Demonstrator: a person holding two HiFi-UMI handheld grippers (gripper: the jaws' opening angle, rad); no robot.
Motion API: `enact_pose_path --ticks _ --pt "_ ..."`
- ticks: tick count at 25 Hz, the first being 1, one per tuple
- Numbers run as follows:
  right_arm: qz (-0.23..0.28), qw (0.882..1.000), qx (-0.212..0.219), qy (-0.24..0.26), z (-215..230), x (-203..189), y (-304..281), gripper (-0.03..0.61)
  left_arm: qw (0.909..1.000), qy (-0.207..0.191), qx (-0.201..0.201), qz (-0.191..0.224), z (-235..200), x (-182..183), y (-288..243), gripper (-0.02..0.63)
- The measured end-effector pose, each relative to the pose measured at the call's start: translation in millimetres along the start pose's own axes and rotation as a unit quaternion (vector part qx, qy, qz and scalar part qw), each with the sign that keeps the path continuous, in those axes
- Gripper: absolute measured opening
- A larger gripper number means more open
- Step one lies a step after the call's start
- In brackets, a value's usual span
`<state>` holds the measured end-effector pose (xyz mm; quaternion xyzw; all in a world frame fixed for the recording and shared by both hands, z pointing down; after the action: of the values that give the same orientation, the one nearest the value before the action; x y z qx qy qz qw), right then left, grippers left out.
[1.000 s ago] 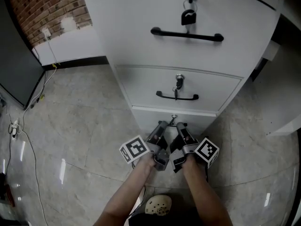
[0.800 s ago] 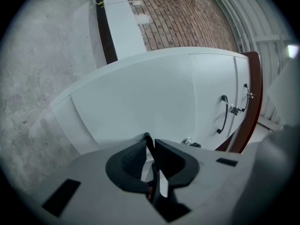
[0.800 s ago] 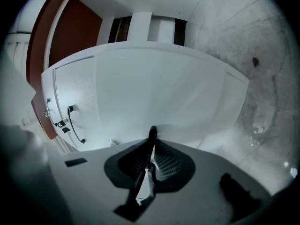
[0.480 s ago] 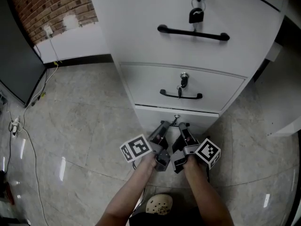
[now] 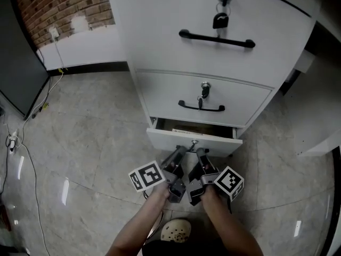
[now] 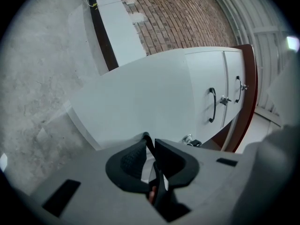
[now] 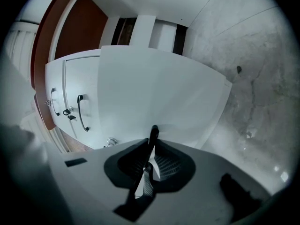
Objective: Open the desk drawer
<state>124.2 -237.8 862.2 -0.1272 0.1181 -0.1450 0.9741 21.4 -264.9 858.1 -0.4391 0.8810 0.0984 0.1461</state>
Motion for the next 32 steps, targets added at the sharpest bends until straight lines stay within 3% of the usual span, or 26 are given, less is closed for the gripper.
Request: enact_pose_path --ticks 7,13,24,32 --pt "-0.014 1.0 -0.013 0.009 2 -15 24 0.049 1.0 0.007 0.0 -0.002 9 -17 23 0.061" --pt "-0.038 0.999 -0.024 0.02 3 -29 42 0.054 0.9996 -0.012 0.019 -0.02 15 -28 41 0.066" --pt "-0.058 0.997 -0.044 -0.009 5 -51 68 0.054 0.9987 -0.024 0.025 -0.039 24 -45 69 0.069" --pt "-0.077 0.994 -0.074 0.037 40 -64 76 0.061 0.9948 -0.044 0.058 -0.071 0 -67 83 0.075"
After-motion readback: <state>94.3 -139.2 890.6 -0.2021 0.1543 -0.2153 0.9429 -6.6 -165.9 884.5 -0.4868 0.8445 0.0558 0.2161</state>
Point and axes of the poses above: the fingertips, and each gripper's own axes: y backward along the fingers, z to its right, x out of its top, the point moved 3 cm from there along y, backward along the fingers, and after that the axes turned 9 degrees about -x, right-handed, at the moved point
